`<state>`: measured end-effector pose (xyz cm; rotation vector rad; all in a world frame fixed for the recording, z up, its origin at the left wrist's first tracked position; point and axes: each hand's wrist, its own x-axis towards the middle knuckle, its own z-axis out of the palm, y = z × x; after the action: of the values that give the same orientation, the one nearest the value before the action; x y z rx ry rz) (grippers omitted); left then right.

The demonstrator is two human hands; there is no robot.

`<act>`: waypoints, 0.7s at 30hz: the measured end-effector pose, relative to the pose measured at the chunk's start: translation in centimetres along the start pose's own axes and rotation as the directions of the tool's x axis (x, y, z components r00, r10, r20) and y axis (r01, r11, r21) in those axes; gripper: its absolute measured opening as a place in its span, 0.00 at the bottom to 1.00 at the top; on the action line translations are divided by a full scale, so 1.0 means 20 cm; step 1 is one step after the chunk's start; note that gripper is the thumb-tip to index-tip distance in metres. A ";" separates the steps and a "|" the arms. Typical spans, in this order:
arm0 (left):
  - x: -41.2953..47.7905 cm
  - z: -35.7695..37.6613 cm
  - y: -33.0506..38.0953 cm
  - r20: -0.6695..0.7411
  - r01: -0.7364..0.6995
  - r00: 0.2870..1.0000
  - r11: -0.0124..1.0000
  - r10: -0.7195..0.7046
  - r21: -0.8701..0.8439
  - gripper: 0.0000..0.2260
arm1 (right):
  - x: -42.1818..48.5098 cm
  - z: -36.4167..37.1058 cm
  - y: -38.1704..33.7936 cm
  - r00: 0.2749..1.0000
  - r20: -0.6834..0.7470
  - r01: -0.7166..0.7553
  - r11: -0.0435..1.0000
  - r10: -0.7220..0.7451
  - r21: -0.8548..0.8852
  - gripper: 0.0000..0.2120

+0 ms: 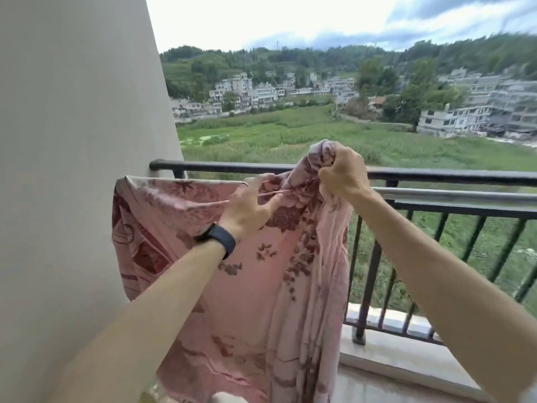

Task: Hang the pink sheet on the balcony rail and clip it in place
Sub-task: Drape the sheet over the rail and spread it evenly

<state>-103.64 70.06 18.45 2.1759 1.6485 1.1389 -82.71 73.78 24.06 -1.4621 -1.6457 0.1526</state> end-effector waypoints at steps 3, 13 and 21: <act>0.30 -0.04 -0.17 -0.046 0.047 0.998 0.936 -0.032 0.348 0.26 | 0.19 0.03 0.08 0.996 -0.083 -0.013 0.999 0.016 0.034 0.12; 0.56 0.15 -0.65 -0.202 -0.101 0.970 0.977 0.139 0.190 0.09 | -0.02 0.52 0.56 0.936 -0.351 -0.149 0.941 0.035 -0.305 0.21; 0.23 0.03 -1.00 -0.437 -0.244 0.862 0.966 0.256 0.085 0.14 | -0.41 0.80 0.37 0.738 -0.673 0.065 0.990 0.039 0.128 0.13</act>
<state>-117.68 81.67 8.92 2.3222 1.5649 1.8158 -89.02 76.34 5.83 -1.1910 -1.0139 -0.2494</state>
